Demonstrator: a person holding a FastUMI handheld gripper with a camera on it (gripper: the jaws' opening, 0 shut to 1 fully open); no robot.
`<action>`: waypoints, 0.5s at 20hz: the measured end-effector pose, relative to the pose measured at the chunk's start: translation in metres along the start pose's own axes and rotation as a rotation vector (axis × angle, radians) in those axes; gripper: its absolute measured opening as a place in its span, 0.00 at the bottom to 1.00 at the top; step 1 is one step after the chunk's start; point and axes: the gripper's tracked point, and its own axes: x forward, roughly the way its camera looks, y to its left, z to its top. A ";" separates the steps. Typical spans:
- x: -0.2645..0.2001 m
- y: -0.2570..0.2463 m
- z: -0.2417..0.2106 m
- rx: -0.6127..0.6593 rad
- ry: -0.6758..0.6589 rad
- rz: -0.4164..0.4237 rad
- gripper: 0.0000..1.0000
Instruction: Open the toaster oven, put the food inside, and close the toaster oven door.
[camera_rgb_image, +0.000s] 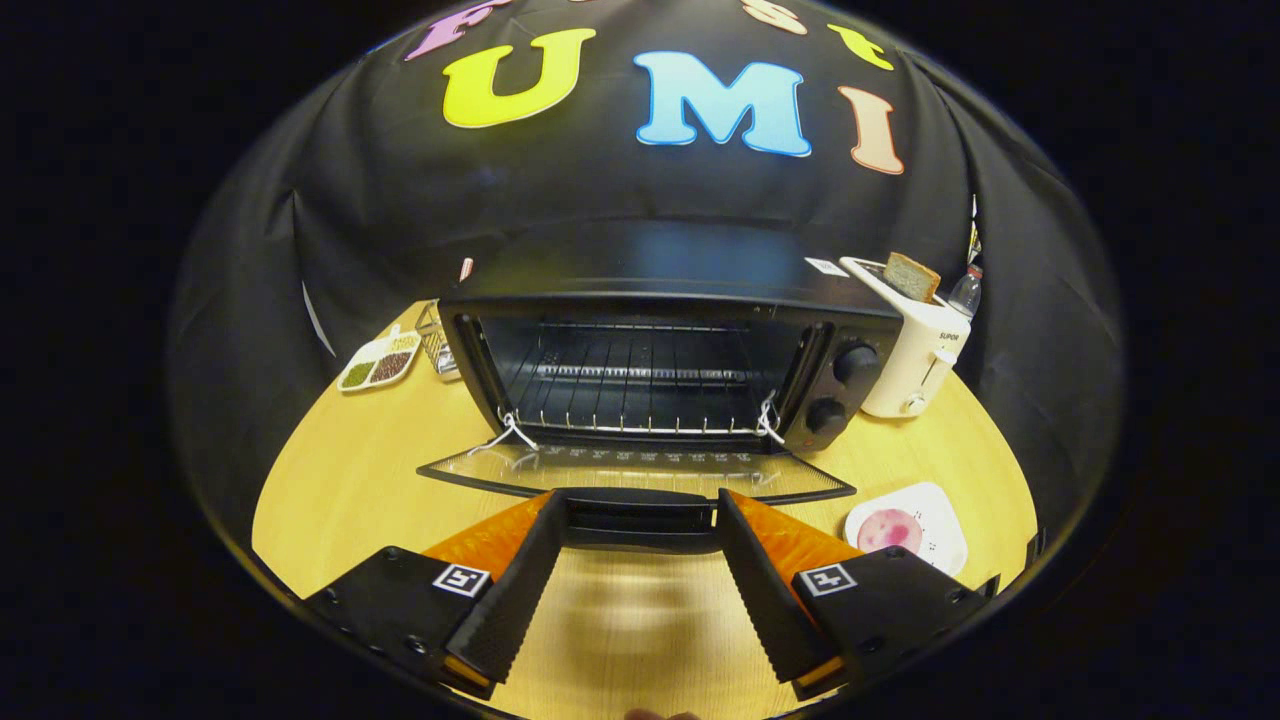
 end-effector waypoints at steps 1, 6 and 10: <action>0.001 0.001 -0.008 -0.010 0.024 0.004 0.96; 0.016 -0.010 -0.059 -0.056 0.158 0.006 0.97; 0.002 -0.018 -0.070 -0.054 0.180 0.007 0.97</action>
